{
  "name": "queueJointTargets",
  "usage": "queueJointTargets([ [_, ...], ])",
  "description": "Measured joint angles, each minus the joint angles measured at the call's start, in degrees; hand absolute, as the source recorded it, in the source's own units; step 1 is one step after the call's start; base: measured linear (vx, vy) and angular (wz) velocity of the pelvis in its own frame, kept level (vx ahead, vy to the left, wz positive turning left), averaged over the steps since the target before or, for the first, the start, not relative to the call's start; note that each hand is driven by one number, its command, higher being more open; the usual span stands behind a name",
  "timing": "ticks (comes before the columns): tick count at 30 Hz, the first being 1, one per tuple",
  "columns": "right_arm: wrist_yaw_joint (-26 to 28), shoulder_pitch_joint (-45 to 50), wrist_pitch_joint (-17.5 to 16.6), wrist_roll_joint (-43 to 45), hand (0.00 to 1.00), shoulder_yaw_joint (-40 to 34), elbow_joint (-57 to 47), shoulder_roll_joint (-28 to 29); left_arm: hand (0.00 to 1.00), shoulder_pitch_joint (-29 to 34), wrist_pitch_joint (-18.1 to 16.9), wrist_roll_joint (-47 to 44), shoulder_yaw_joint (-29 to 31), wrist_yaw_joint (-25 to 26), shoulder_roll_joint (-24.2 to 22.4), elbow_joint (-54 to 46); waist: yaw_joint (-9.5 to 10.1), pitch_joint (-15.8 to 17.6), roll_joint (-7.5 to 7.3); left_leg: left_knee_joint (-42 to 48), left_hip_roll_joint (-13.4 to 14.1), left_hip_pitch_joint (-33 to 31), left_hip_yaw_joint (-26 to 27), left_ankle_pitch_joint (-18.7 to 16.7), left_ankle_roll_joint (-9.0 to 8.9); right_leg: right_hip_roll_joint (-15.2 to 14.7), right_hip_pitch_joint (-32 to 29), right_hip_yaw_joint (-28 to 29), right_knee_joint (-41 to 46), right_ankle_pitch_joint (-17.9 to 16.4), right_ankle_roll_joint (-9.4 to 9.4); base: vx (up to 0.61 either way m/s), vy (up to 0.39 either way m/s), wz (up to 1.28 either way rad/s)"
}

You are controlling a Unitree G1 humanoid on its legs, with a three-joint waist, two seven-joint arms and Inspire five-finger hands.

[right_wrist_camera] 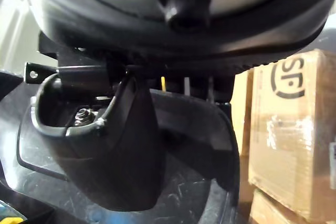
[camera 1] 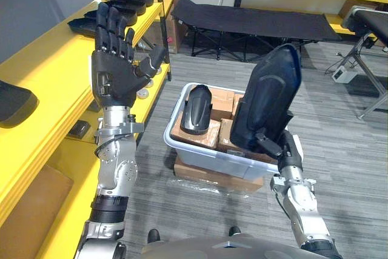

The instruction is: Walk over and take three plastic housings, then place them on the shelf

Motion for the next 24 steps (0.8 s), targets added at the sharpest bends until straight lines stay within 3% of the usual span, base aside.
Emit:
queueJointTargets([
  [3,0.9,-0.1,-0.8,-1.8,0.00,-2.3,-3.8,-3.1,1.00,1.4,2.6,3.2,-0.2,-4.2,3.3,2.4,0.04,0.0,0.35,0.0,0.0,0.0,0.1,0.0,0.00,0.0,-0.1,0.2,0.0,0.0,0.05,0.00,0.000,0.00],
  [8,3.1,-0.7,-4.8,-1.8,0.00,-4.3,-7.8,-7.5,1.00,4.1,9.8,6.6,-3.3,-12.3,6.5,6.1,0.04,0.0,0.62,-0.1,0.0,0.0,0.4,0.0,-0.01,0.0,-0.4,0.4,0.0,0.1,0.12,-0.01,0.000,-0.01],
  [13,5.6,-1.3,-4.9,-1.8,0.00,-3.7,-9.1,-10.2,1.00,4.3,16.0,7.7,-8.2,-17.1,7.8,8.1,0.05,0.0,0.64,-0.1,0.0,-0.1,0.5,0.0,0.00,0.0,-0.6,0.6,0.0,0.2,0.19,0.00,0.000,0.00],
  [18,6.2,-2.8,-4.9,-1.7,0.00,-2.1,-9.1,-11.0,1.00,4.3,18.2,7.4,-9.9,-18.6,8.2,8.2,0.06,-0.1,0.81,0.0,0.0,-0.1,0.5,0.0,0.00,0.0,-0.6,0.5,0.0,0.2,0.24,0.00,0.000,0.00],
  [24,7.7,-4.6,-4.9,-1.6,0.00,2.4,-9.1,-11.0,1.00,4.1,18.2,4.5,-12.0,-17.8,8.0,8.1,0.14,-0.1,0.86,-0.1,0.0,-0.2,0.4,0.0,0.02,0.0,-0.5,0.4,0.0,0.2,0.24,0.00,0.000,0.00],
])
